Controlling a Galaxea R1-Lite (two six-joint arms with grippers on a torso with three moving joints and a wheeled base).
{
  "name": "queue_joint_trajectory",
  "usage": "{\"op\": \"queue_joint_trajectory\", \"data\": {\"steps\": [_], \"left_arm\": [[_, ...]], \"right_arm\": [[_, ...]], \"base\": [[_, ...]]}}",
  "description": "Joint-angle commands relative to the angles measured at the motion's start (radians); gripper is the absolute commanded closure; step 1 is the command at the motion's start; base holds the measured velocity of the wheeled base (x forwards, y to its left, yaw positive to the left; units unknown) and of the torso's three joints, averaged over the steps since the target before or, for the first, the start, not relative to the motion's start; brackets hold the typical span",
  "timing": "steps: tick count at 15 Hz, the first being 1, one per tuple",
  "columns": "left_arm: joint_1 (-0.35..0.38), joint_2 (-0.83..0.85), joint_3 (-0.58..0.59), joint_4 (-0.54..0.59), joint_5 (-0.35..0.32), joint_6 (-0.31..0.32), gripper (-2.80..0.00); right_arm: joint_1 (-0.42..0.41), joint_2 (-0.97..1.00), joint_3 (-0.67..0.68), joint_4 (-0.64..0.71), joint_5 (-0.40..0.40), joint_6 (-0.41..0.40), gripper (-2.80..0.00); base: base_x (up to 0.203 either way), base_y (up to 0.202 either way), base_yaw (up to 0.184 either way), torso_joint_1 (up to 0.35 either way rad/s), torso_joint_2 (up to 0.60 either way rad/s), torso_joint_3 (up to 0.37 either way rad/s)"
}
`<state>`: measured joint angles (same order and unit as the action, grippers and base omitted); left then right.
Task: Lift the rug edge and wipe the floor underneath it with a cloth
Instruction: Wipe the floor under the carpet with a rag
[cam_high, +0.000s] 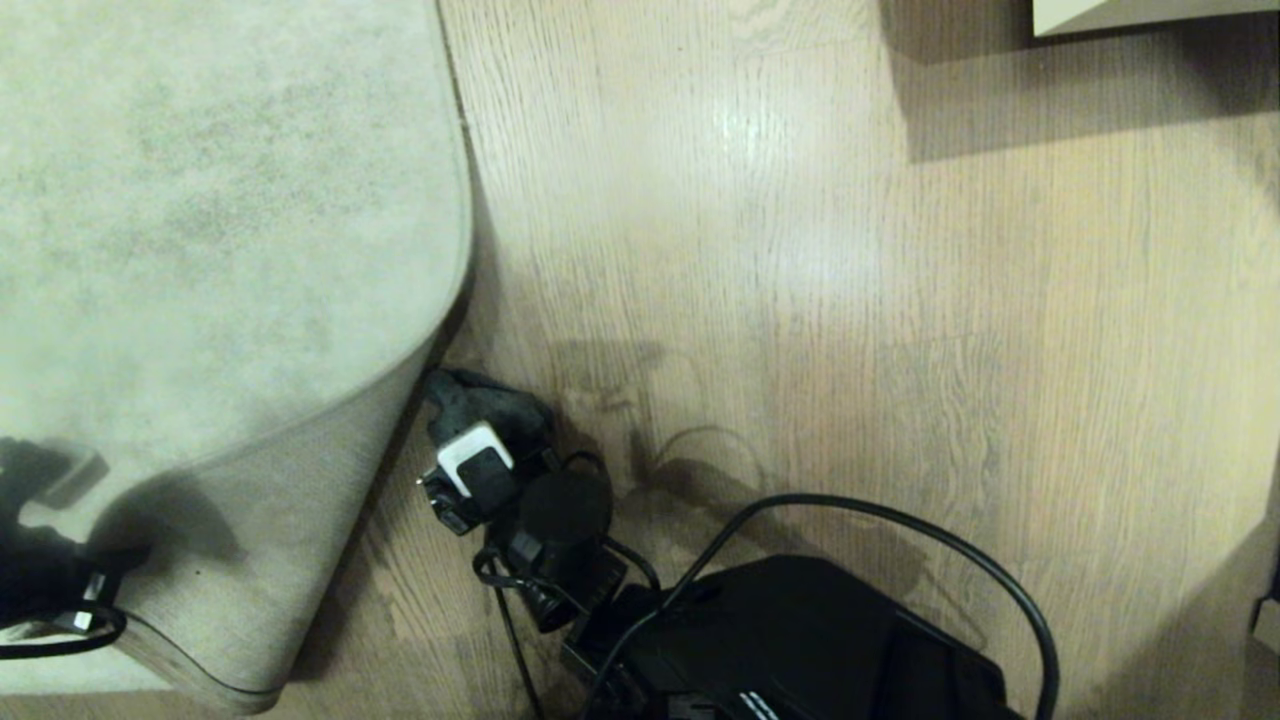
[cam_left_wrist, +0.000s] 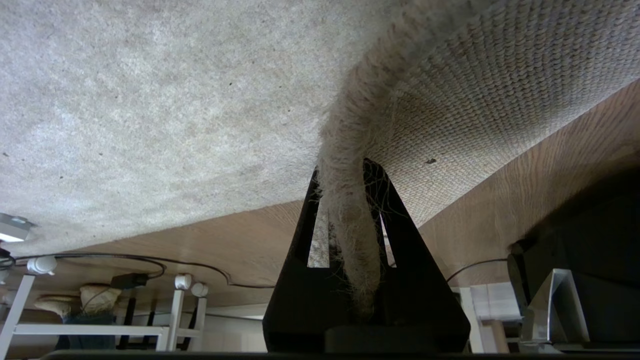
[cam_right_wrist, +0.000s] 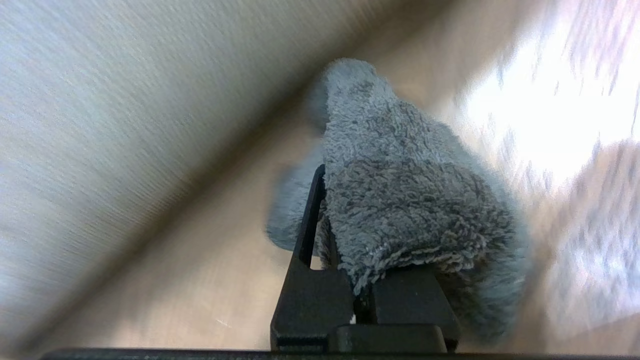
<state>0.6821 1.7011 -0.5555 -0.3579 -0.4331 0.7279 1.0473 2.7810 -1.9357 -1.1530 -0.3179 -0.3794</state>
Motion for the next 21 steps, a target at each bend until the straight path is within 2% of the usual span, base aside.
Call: {"op": "queue_joint_trajectory", "data": {"steps": [1,7,9,14,21], "left_arm": [[0.000,0.000,0.002,-0.003,-0.003,0.002,0.00],[0.002,-0.012,0.022,-0.003,-0.003,0.002,0.00],[0.002,-0.014,0.026,-0.004,-0.003,0.002,0.00],[0.004,-0.015,0.029,-0.004,-0.003,0.002,0.00],[0.004,-0.012,0.036,-0.004,-0.003,0.002,0.00]], "right_arm": [[0.048,-0.048,0.006,-0.001,0.002,-0.003,0.00],[0.157,-0.024,0.072,-0.015,0.005,0.010,0.00],[0.177,-0.001,0.077,-0.010,0.005,0.042,0.00],[0.207,0.040,0.070,0.006,0.008,0.142,0.00],[0.195,0.124,-0.005,0.025,0.009,0.154,0.00]], "base": [[0.000,0.000,0.000,0.000,0.00,0.000],[0.000,0.000,0.000,0.000,0.00,0.000],[0.000,0.000,0.000,0.000,0.00,0.000],[0.000,0.000,0.000,0.000,0.00,0.000],[0.000,0.000,0.000,0.000,0.00,0.000]]}}
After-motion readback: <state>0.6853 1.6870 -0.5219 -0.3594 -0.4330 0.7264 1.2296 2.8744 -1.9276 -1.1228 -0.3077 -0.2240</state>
